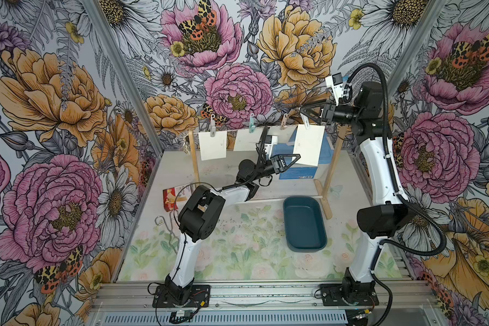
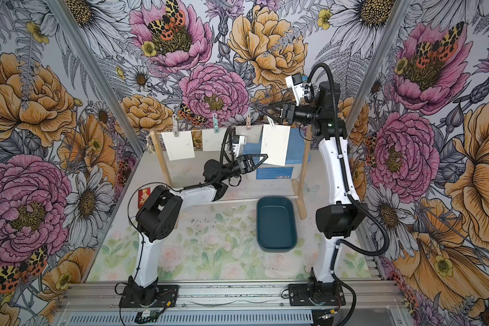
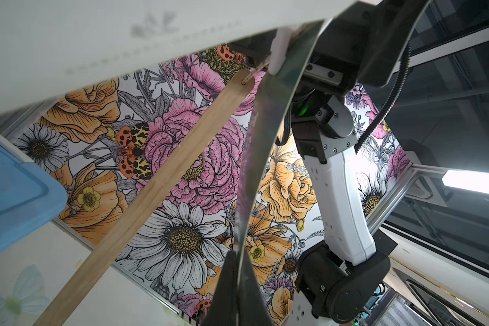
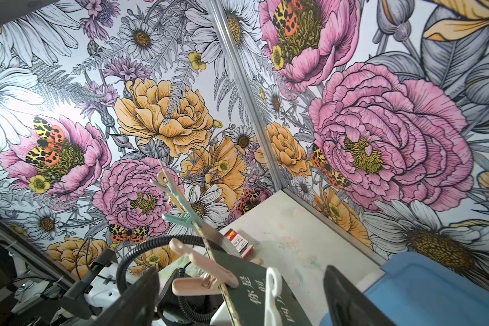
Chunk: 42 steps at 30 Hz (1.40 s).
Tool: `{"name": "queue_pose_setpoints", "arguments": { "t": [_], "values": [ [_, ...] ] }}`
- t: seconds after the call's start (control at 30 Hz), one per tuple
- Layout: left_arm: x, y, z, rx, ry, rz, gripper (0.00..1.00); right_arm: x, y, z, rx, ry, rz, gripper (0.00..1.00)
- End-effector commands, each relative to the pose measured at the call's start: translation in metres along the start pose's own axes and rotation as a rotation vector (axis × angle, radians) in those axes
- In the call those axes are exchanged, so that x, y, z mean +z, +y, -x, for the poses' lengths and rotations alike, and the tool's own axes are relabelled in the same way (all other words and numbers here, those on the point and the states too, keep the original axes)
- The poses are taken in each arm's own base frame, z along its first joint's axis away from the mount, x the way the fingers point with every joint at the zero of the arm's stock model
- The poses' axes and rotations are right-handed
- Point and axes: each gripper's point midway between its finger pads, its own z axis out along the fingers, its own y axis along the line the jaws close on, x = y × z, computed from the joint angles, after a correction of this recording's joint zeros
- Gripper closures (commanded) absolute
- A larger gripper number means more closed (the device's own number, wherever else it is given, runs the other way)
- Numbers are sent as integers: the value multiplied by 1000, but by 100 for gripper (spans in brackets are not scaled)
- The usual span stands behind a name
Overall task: Remove the postcards from the strings
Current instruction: Remove the clamp from the clothesline.
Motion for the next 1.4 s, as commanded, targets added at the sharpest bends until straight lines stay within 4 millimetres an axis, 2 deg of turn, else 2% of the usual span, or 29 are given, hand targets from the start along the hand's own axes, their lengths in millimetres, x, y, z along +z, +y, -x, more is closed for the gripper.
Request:
{"name": "queue_pose_setpoints", "arguments": {
  "t": [0.0, 0.23, 0.37, 0.5, 0.9, 1.23, 1.3, 1.37],
  "values": [
    [4, -25, 11, 64, 13, -41, 100, 5, 14, -2, -3, 21, 86, 13],
    [4, -25, 10, 61, 16, -42, 100, 6, 27, -8, -6, 50, 171, 18],
    [4, -27, 10, 57, 16, -50, 100, 3, 31, -10, -20, 57, 199, 27],
    [3, -26, 9, 53, 18, -50, 100, 1, 28, -12, -21, 58, 201, 35],
    [5, -37, 9, 41, 31, -89, 100, -2, 13, -27, -50, 54, 136, 37],
    [6, -40, 11, 34, 31, -106, 100, 2, 19, -25, -61, 56, 163, 48],
    [6, -39, 10, 31, 31, -107, 100, 3, 19, -25, -57, 57, 162, 55],
    [5, -39, 11, 30, 30, -106, 100, 3, 19, -25, -56, 56, 160, 57]
  ]
}}
